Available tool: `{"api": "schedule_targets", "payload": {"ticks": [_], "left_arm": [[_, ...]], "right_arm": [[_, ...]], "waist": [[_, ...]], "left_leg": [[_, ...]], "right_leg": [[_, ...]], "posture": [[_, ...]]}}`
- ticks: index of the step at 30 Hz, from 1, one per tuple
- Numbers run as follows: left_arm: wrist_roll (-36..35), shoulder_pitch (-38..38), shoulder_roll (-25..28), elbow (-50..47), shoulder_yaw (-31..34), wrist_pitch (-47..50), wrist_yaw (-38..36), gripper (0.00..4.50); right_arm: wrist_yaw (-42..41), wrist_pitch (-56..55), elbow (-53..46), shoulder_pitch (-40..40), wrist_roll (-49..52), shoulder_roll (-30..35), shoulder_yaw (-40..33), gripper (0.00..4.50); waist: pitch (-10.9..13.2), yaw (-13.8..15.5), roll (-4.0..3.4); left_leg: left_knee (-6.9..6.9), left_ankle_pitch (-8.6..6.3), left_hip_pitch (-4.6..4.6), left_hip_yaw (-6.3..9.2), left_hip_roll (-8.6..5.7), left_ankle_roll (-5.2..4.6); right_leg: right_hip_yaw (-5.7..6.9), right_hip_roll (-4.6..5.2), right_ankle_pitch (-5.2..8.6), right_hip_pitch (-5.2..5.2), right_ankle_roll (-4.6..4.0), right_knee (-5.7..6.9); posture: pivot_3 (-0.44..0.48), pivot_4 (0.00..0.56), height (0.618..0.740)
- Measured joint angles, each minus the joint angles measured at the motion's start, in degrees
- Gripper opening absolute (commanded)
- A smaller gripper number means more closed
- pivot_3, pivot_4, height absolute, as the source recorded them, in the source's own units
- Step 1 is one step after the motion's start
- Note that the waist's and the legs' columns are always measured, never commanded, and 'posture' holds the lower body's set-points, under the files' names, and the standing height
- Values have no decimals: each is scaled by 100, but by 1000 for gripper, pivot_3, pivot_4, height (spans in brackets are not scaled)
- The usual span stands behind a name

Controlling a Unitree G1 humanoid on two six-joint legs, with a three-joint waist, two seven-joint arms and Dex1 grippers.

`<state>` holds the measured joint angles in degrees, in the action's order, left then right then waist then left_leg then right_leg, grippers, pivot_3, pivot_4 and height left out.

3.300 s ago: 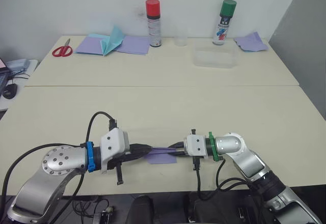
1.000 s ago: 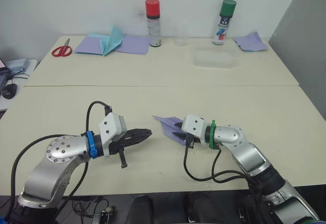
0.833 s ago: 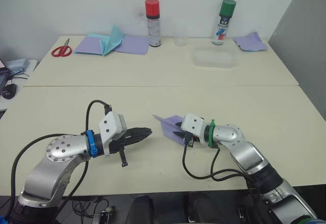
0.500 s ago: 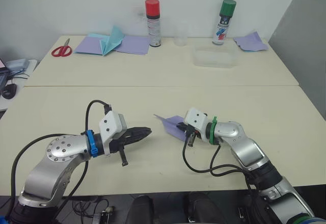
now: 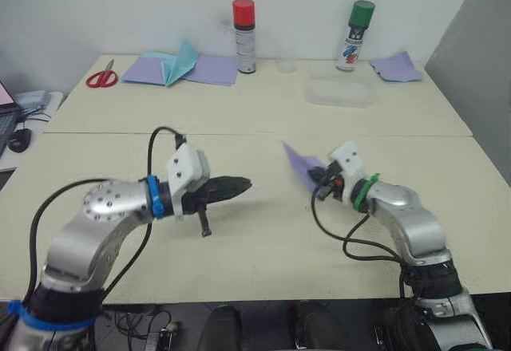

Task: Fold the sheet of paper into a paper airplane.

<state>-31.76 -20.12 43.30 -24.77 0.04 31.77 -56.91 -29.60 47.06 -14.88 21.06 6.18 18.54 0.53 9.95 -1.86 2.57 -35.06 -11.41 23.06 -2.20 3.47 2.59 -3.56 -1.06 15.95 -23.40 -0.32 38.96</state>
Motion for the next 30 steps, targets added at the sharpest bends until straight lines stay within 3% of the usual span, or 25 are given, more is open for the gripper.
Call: {"api": "schedule_targets", "payload": {"ticks": [7,14,18,28,30], "left_arm": [[247,-641,-102,634,-478,-135,-291,0],[471,-596,-148,795,-598,-387,-398,0],[502,-502,-147,796,-598,-420,-394,0],[515,-384,-200,784,-556,-472,-264,0],[515,-383,-202,770,-551,-473,-248,0]], "right_arm": [[983,665,104,-40,-81,-249,-357,57],[1274,747,228,-8,-34,-569,-310,57],[1343,751,223,-47,-22,-611,-304,958],[1346,274,109,29,-25,-475,-287,4486],[1362,279,8,50,-10,-494,-287,4486]], "waist": [[0,-69,-1],[1,-113,-1],[1,-125,-1],[1,-126,-1],[1,-126,-1]], "left_leg": [[1,0,-1,0,12,0],[2,0,0,1,10,0],[1,0,1,1,10,0],[2,0,2,2,11,-1],[2,0,2,2,10,0]], "right_leg": [[-3,-30,0,-5,0,4],[-13,-30,0,-5,-1,3],[-8,-29,0,-5,-1,3],[-9,-30,0,-5,-1,3],[-9,-30,0,-5,-1,3]], "posture": [[0,150,740],[0,150,740],[0,150,740],[0,150,740],[0,150,740]]}}
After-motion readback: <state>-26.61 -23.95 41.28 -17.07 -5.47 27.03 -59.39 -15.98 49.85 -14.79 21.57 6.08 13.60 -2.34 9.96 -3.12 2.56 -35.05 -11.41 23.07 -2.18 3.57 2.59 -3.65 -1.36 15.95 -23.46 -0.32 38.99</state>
